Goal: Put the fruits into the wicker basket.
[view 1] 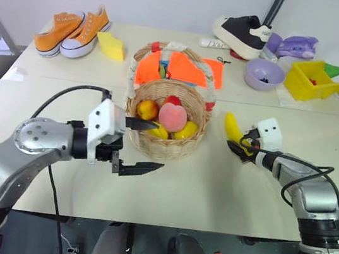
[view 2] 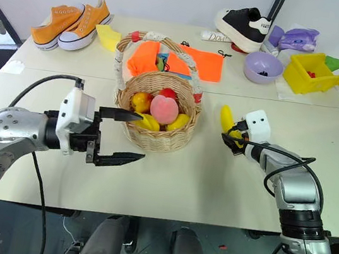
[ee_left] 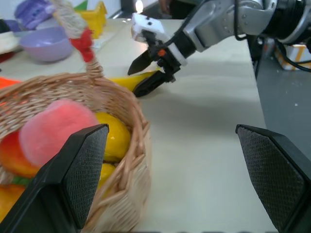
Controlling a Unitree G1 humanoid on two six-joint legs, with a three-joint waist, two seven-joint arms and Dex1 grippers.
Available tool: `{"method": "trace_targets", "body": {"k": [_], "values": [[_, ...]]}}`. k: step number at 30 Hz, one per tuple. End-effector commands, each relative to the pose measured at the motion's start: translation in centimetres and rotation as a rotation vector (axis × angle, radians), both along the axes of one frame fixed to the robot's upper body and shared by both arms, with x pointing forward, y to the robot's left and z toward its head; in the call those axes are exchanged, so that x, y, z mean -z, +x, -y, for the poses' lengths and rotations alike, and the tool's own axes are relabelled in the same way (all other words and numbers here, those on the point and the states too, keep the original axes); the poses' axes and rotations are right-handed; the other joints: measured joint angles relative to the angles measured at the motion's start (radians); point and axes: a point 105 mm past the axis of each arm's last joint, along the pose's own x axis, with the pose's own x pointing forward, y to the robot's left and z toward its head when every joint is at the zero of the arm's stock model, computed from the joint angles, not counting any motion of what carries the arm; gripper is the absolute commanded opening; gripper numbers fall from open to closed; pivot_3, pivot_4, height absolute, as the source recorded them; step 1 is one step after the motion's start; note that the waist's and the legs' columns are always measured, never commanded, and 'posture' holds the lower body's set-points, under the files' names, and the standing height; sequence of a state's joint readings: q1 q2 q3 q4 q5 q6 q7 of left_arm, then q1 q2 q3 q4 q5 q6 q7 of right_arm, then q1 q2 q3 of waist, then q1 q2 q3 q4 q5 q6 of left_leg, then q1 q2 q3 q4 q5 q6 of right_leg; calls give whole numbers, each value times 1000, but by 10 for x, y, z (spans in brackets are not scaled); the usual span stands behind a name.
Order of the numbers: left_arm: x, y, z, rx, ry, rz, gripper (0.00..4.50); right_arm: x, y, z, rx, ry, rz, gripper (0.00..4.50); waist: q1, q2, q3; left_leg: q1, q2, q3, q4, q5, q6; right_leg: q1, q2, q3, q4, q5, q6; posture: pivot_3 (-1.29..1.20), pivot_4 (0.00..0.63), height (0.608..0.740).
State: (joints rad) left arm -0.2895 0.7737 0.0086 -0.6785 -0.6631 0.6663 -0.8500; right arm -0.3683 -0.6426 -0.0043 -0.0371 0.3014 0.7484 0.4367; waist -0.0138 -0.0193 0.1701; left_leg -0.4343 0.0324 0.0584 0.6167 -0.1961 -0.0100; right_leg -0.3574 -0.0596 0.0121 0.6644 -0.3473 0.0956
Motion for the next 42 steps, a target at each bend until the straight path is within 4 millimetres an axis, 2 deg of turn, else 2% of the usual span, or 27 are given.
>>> {"method": "trace_targets", "body": {"k": [1, 3, 4, 8, 9, 14, 16, 18, 21, 23, 26, 30, 33, 36, 38, 39, 42], "values": [[-5, 1, 8, 0, 6, 43, 4500, -13, -1, -3, -8, 8, 45, 2158, 0, 0, 0, 0, 0, 0, 0, 0, 0, 0, 0, 0, 0, 0, 0, 0, 150, 733], [-4, 3, 9, -5, 7, 45, 4500, -16, -3, -4, -18, 1, 60, 1145, 0, 0, 0, 0, 0, 0, 0, 0, 0, 0, 1, 0, 0, 0, 0, 0, 150, 733], [-4, 4, 8, -10, 6, 48, 4500, -21, -6, -5, -49, -2, 82, 997, 1, 0, 0, 0, 0, 0, 0, 0, 0, 0, 1, 0, 0, 0, 0, 0, 150, 733], [-9, 13, -7, -75, -5, 60, 4500, -53, -34, -1, -233, -85, 186, 997, 7, 2, 1, 0, 0, 0, 0, 0, 0, 0, 0, 0, 0, 0, 0, 0, 150, 733], [-8, 15, -14, -97, 1, 59, 4500, -60, -48, -1, -312, -87, 191, 997, 6, 2, 1, -1, -1, 0, 0, 0, 1, 0, 0, 0, 0, 0, 1, 0, 150, 733], [-4, 22, -38, -170, 24, 50, 4500, -65, -109, -6, -593, -106, 68, 997, 1, 2, 1, 0, 0, -1, 0, -1, 1, 1, 0, -1, -1, -1, 1, 0, 150, 733], [-1, 28, -52, -213, 34, 49, 4500, -69, -136, -22, -747, -101, 4, 997, -1, 2, 1, 2, 1, -1, -1, -1, 1, 2, 0, 0, -1, -1, 1, 0, 150, 733], [1, 34, -64, -246, 43, 51, 4500, -82, -150, -51, -894, -81, 34, 997, -7, 2, 1, 4, 1, 0, -1, -1, 1, 3, 0, 1, -1, -1, 1, 0, 150, 733], [3, 38, -72, -266, 53, 56, 4500, -103, -141, -86, -965, -74, 175, 997, -11, 2, 1, 8, 2, 1, -2, -1, 1, 5, 0, 2, 0, 0, 0, 0, 150, 733], [4, 39, -74, -273, 53, 60, 4500, -112, -121, -109, -949, -94, 272, 997, -10, 0, 1, 8, 1, 1, -2, -1, 1, 4, 0, 3, -1, -2, -4, 0, 150, 733], [3, 40, -76, -289, 36, 63, 4500, -110, -91, -140, -909, -137, 286, 997, -5, 0, 1, 6, 1, 1, -2, -1, 0, 1, -2, 3, 0, -3, -6, 0, 150, 733], [1, 40, -76, -310, 23, 73, 4500, -106, -69, -174, -908, -146, 275, 997, 2, 0, 0, -2, 1, 0, -2, -1, 0, -5, -3, 1, 0, -3, -7, 0, 150, 733], [0, 38, -75, -317, 13, 76, 4500, -103, -52, -187, -882, -167, 275, 997, -1, 0, 0, -12, 0, 0, -1, 0, 0, -16, -3, 1, 3, -1, -3, 0, 150, 733], [1, 36, -73, -319, 11, 76, 4500, -102, -38, -189, -850, -203, 280, 997, 0, 0, 0, -12, 0, 0, -1, 0, 0, -15, -3, 0, 3, -1, -3, 0, 150, 733], [1, 35, -73, -323, 11, 75, 4500, -107, -32, -189, -827, -191, 296, 2032, -1, 0, 0, -12, 0, 1, -1, 0, 0, -15, -3, -1, 3, -1, -3, 0, 150, 733], [1, 35, -73, -326, 11, 75, 4500, -110, -32, -190, -824, -183, 307, 2365, -2, 0, 0, -11, 0, 1, -1, 0, 0, -15, -3, 0, 3, -1, -3, 0, 150, 733], [0, 34, -76, -339, 9, 75, 4500, -126, -45, -188, -877, -148, 403, 3823, -3, 0, 0, -10, 0, 1, -1, 0, 0, -15, -2, 0, 4, -1, -3, 0, 150, 733]]}}
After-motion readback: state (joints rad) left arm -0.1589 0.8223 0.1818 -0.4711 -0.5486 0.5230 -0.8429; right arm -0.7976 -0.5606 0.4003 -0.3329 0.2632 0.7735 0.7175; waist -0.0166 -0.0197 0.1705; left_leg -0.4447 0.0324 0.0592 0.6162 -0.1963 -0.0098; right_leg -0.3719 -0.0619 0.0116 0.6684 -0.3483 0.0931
